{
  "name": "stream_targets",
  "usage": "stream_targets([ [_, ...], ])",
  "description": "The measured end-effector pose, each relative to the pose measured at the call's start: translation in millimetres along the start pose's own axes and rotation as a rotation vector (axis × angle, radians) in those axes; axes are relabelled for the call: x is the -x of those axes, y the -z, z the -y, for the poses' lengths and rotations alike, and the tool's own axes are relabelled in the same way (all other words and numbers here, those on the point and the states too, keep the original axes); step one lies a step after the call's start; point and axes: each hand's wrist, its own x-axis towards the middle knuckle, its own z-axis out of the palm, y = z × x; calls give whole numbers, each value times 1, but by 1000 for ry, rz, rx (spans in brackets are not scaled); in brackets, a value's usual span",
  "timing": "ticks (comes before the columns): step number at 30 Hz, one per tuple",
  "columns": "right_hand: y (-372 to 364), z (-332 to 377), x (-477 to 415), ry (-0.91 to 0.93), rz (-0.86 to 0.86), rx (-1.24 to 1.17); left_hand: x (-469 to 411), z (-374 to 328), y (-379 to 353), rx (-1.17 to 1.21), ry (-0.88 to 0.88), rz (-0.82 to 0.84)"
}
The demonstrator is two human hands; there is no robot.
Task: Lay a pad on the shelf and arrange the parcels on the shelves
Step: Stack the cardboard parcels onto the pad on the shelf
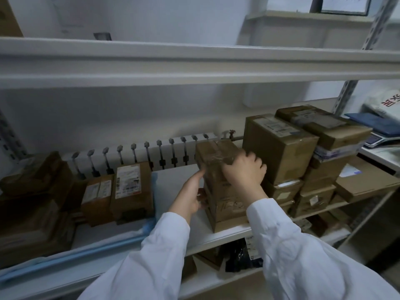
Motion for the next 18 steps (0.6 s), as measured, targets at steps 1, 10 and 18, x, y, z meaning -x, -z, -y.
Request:
stream_targets([
  [1,-1,-5,-2,-19,32,-10,1,1,-6,-10,9,24],
  [10,-2,-26,-10,49,107,-375,-9,11,-23,-10,-160,-33],
  [18,-12,-30,-12,-6,164,-841,0,-7,23,245,-360,-139],
])
